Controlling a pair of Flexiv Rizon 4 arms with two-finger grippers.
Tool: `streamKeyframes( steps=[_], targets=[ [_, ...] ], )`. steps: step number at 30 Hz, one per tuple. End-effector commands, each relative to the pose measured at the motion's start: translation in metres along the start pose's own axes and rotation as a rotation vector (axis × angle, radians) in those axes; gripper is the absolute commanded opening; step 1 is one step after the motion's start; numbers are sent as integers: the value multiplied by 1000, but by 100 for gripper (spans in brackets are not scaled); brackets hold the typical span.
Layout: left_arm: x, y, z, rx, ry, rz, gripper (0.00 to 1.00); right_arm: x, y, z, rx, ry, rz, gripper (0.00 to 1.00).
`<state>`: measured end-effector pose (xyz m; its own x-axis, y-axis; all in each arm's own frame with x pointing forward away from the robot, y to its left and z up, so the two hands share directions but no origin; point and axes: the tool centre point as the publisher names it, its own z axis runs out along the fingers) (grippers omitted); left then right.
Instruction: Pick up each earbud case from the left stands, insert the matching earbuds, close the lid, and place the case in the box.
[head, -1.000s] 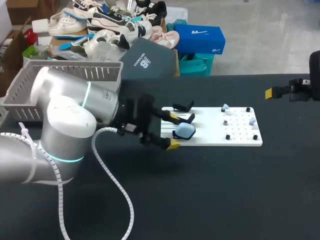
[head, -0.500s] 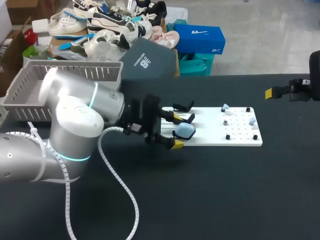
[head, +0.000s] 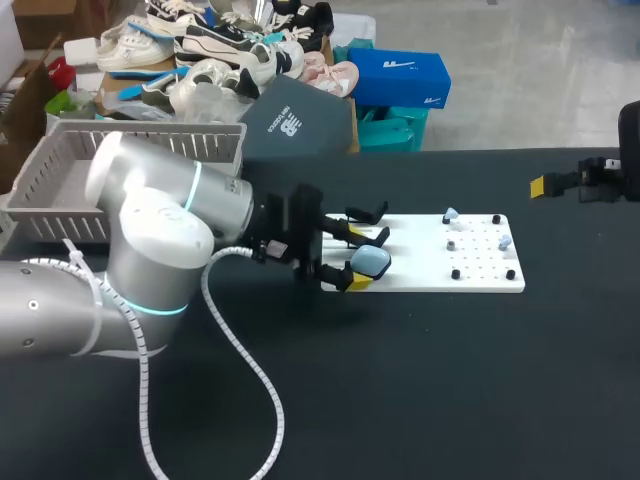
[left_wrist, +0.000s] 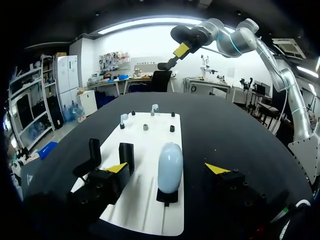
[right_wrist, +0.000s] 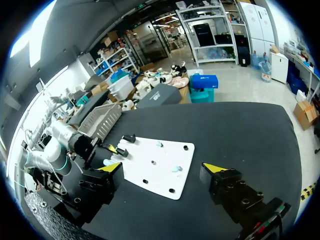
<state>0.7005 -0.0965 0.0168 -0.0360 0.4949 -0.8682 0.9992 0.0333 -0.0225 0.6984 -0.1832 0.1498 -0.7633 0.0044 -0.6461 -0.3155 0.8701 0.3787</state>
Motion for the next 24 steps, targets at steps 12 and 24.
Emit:
streamKeyframes(
  steps=[12,24],
  targets=[
    [5,3,1,13,3,-19,69,0,-1,0,-3,0,-1,100],
    [4,5,2,15,2,-30,62,0,-1,0,-3,0,-1,100]
  ],
)
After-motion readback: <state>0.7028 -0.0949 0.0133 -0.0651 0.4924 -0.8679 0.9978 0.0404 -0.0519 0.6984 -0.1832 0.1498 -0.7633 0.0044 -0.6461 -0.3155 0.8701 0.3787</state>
